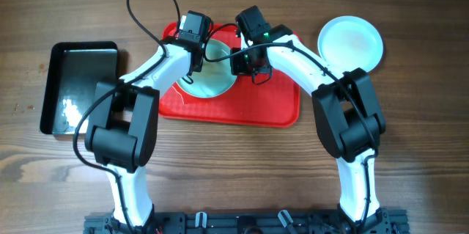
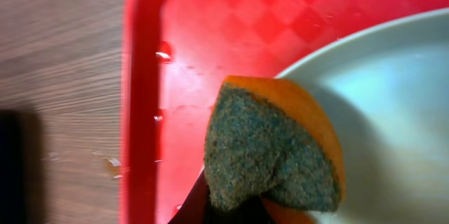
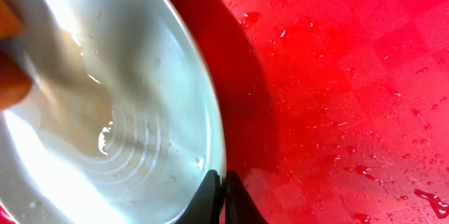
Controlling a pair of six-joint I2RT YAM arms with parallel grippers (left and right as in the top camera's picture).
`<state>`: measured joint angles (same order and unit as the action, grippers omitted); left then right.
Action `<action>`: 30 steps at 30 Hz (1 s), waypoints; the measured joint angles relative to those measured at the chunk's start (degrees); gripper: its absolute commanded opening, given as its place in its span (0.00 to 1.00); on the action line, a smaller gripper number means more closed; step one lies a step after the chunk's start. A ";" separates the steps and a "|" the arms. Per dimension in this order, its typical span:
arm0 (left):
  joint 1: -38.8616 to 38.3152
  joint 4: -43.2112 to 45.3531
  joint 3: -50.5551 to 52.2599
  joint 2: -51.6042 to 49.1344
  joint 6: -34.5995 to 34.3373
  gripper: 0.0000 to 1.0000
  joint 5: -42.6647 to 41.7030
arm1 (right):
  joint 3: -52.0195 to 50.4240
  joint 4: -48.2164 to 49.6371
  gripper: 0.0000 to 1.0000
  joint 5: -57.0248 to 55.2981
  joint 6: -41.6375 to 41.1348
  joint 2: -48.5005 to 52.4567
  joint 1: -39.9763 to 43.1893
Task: Clean dirty plates on tray and stack at the side
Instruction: 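Scrub the last plate with the sponge while the right gripper holds it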
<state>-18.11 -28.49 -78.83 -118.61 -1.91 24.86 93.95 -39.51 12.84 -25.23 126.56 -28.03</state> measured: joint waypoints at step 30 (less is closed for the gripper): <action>0.20 -5.01 4.24 5.14 -5.51 0.04 4.66 | 0.02 -0.74 0.04 0.39 0.87 -0.02 -0.35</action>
<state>-17.91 -33.50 -74.59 -113.47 -7.42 29.52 93.97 -40.25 13.23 -24.36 126.54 -28.38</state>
